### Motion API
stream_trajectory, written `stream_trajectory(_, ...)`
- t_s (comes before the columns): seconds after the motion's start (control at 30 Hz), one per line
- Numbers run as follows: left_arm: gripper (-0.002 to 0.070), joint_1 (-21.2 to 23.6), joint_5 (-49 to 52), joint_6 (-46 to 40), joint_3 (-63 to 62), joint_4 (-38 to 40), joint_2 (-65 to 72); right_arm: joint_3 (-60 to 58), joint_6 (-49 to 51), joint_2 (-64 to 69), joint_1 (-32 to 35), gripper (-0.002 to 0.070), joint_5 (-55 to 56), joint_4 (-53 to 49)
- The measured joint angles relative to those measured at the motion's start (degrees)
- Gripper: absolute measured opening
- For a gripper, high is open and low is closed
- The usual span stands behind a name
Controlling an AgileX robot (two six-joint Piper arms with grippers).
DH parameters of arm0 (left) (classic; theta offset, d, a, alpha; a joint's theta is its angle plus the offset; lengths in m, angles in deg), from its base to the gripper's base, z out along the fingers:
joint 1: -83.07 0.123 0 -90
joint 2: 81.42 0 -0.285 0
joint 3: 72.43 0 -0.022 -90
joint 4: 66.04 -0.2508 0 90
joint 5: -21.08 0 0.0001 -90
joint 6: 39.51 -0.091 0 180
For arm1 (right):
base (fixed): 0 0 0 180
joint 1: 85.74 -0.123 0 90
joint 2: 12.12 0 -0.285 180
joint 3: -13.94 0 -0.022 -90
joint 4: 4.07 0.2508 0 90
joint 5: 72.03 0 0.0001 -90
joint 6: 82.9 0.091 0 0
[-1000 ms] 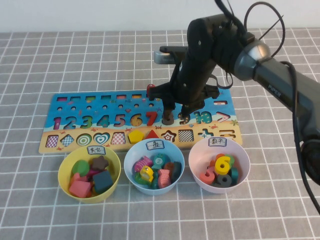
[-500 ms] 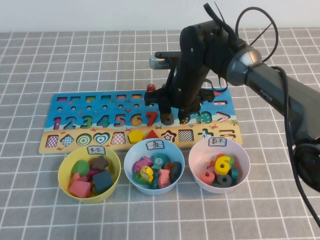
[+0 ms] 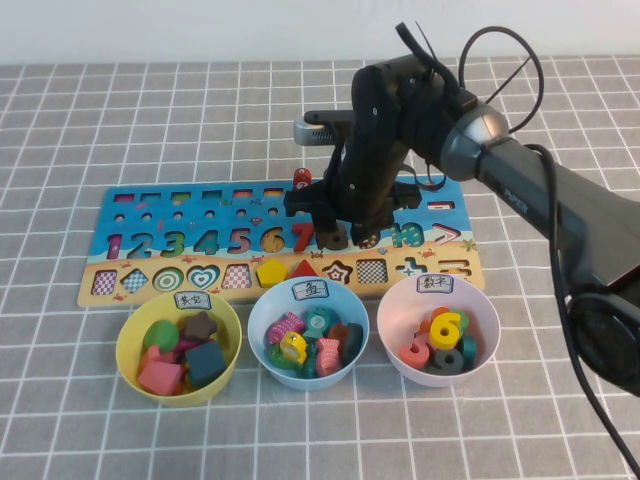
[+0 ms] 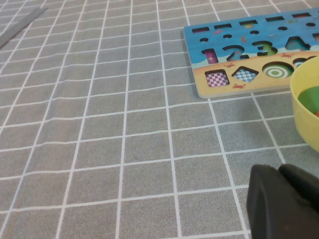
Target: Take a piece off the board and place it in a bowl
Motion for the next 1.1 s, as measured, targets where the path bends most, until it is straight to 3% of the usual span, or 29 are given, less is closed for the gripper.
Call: stream_trajectory(1.1,-0.0003,0.0,0.0,0.0,0.0,0.0,0.0,0.0,0.0,0.6,-0.4,0.0340,4.1,-2.1)
